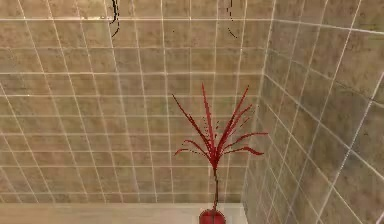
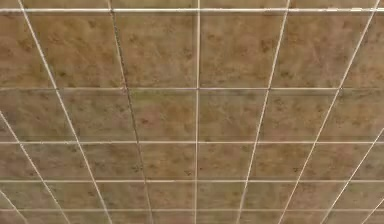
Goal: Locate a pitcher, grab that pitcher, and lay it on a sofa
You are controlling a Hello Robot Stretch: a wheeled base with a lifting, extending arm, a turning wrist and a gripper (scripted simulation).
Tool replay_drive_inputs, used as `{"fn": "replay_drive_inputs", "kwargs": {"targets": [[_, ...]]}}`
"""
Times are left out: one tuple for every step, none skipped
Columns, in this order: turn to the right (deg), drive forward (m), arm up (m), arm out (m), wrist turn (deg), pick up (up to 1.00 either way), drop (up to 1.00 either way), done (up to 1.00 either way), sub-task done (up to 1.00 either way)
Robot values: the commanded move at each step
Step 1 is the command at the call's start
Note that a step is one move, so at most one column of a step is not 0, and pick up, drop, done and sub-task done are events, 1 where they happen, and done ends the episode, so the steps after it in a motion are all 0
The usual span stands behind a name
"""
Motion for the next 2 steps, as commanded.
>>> {"fn": "replay_drive_inputs", "kwargs": {"targets": [[-45.0, 0.0, 0.0, 0.0, 0.0, 0.0, 0.0, 0.0, 0.0], [-45.0, 0.0, 0.0, 0.0, 0.0, 0.0, 0.0, 0.0, 0.0]]}}
